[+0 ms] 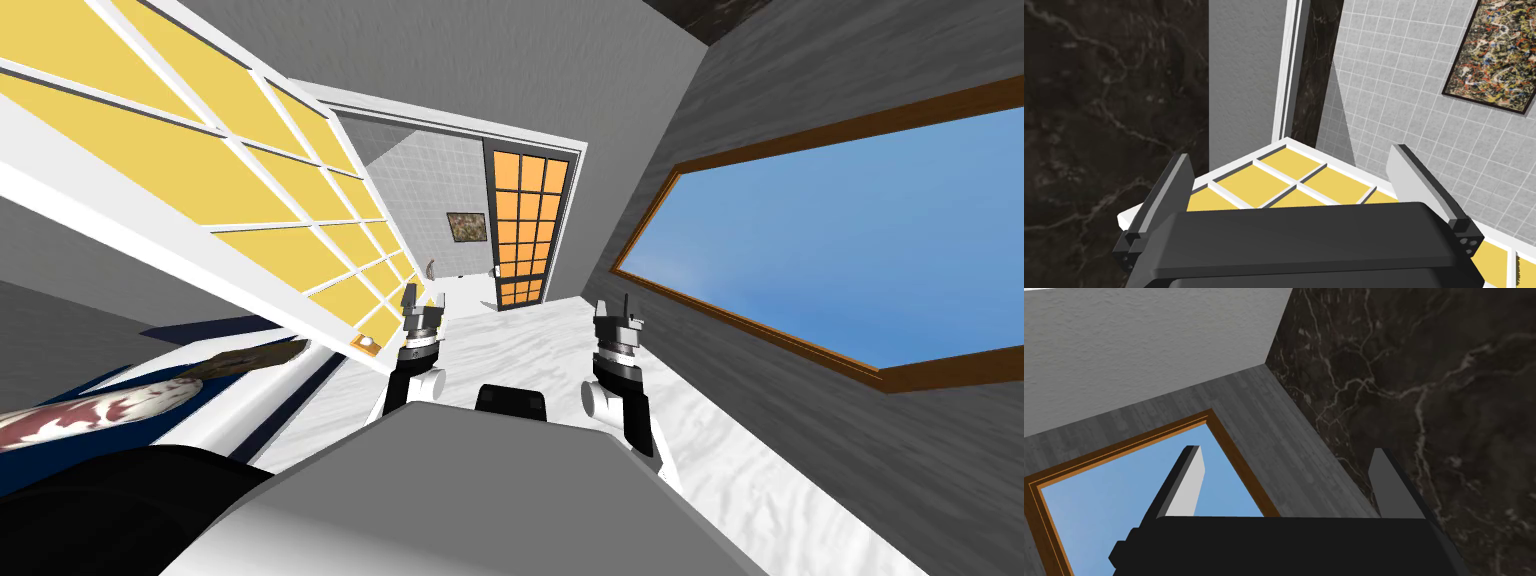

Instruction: Pull the door open

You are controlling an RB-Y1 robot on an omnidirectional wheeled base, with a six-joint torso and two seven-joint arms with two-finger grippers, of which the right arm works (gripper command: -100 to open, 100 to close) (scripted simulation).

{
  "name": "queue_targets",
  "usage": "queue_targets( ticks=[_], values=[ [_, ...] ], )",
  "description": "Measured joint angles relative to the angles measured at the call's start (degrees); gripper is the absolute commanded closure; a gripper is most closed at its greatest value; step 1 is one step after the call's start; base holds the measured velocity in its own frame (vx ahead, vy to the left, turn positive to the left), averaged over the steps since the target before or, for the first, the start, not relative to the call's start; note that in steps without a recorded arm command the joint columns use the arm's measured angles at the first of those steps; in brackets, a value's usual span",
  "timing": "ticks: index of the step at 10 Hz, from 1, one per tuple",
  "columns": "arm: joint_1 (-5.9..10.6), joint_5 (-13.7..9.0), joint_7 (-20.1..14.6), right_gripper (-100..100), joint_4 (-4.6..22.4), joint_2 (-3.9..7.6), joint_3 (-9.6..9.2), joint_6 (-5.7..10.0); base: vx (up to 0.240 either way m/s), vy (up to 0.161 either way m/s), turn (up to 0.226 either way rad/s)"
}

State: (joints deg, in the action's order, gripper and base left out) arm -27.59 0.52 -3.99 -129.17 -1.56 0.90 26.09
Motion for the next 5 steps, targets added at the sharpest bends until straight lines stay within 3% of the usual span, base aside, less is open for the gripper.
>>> queue_targets(
  ticks=[5],
  values=[
    [0.34,1.57,2.24,-100,2.98,1.55,-0.31,1.53,0.159,0.067,0.009]
  ],
)
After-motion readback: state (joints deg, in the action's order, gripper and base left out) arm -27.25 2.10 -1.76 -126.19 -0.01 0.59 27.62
